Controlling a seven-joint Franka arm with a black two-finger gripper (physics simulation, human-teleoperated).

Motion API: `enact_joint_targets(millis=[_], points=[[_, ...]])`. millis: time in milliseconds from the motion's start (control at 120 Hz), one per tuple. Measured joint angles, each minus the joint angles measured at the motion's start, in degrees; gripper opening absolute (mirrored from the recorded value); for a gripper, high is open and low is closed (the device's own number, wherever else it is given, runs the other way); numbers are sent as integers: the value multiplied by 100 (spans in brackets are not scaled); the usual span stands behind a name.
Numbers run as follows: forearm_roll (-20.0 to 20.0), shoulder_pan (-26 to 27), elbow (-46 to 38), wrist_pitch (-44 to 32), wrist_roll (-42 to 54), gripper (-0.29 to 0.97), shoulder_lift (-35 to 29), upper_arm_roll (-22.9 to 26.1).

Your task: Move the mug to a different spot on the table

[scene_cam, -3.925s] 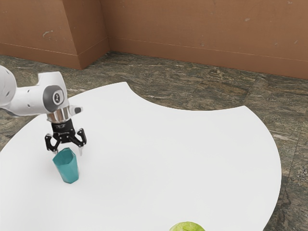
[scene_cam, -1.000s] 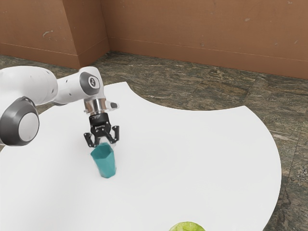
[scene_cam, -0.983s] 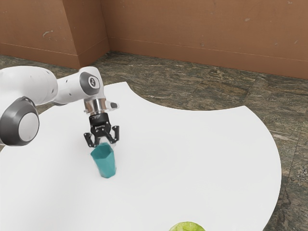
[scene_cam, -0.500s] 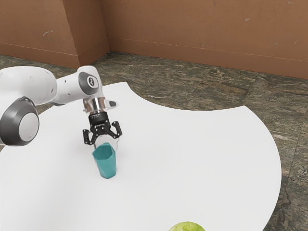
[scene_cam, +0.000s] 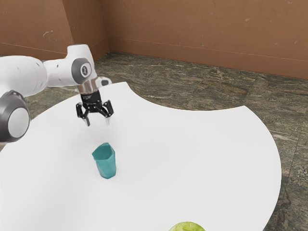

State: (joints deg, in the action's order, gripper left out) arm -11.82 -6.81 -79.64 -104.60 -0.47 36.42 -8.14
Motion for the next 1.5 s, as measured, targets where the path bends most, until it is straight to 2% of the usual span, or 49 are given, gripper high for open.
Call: enact_joint_targets(millis=[200,367,517,700,825,1033,1233,1500], points=[[165,154,-356,88,508,68,-880,-3],[299,331,-1004,267,824,68,-1742,-5],[577,490,-1624,340,1021,68,-2690,-5],[992,684,-1998,507,1089,68,-3586,-51],[1141,1060,-1954,661,1071,68,-3736,-301],[1217,1172,-1893,807,1049,68,-3815,-312],[1226,614,-1698,1053,867,68,-3896,395],[1196,1182,-1682,1215,667,68,-3951,639]])
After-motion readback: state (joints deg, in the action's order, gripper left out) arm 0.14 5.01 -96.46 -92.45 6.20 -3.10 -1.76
